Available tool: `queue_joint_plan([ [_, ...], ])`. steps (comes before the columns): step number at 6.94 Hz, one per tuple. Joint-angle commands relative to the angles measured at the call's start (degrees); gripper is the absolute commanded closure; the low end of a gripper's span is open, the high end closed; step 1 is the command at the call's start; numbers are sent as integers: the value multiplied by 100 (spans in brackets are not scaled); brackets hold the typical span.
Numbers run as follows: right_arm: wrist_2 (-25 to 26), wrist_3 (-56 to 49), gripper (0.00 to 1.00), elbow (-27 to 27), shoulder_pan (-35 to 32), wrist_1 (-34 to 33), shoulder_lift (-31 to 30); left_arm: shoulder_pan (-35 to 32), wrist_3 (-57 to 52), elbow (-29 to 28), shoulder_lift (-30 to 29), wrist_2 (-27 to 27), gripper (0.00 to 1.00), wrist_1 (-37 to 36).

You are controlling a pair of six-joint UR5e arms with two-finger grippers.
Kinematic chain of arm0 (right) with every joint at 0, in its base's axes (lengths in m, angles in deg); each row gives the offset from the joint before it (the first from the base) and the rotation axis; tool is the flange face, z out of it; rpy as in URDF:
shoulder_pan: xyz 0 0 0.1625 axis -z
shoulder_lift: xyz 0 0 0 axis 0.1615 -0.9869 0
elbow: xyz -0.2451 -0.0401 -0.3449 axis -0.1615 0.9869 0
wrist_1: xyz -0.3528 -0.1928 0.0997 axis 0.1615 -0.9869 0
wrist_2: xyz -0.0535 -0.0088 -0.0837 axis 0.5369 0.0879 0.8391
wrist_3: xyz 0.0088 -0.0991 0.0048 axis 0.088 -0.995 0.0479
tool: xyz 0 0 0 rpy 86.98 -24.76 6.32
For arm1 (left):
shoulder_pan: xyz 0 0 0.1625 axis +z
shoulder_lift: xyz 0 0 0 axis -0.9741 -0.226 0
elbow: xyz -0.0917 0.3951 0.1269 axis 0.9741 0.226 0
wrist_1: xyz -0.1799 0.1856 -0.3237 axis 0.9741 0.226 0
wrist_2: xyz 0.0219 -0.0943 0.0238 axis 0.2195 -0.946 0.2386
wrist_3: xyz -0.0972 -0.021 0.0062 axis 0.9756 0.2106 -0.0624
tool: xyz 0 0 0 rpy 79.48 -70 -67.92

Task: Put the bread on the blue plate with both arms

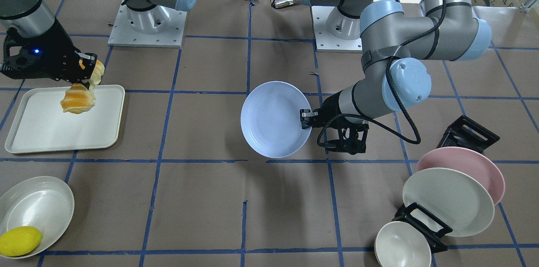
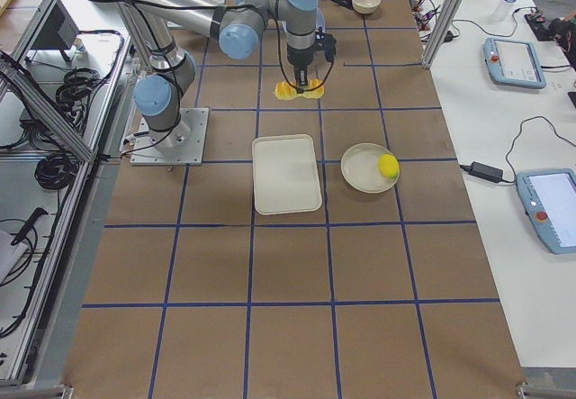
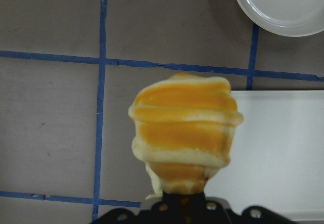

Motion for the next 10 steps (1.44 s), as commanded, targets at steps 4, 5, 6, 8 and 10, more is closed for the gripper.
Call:
queue_joint_plan([
  [4, -50, 824, 96, 716, -995, 85, 460, -371, 298, 127, -560, -465, 92, -904],
  [5, -50, 825, 96, 752, -996, 94, 461, -467, 341, 153, -682, -457, 82, -1429],
  [6, -250, 833, 96, 743, -1005, 111, 461, -520, 333, 136, -788, -474, 79, -1495],
  [8, -261, 851, 96, 743, -1005, 112, 470, -538, 579, 127, -833, -465, 52, -1705],
  [10, -235, 842, 96, 743, -1005, 120, 461, -477, 579, 119, -702, -456, 21, -2005],
])
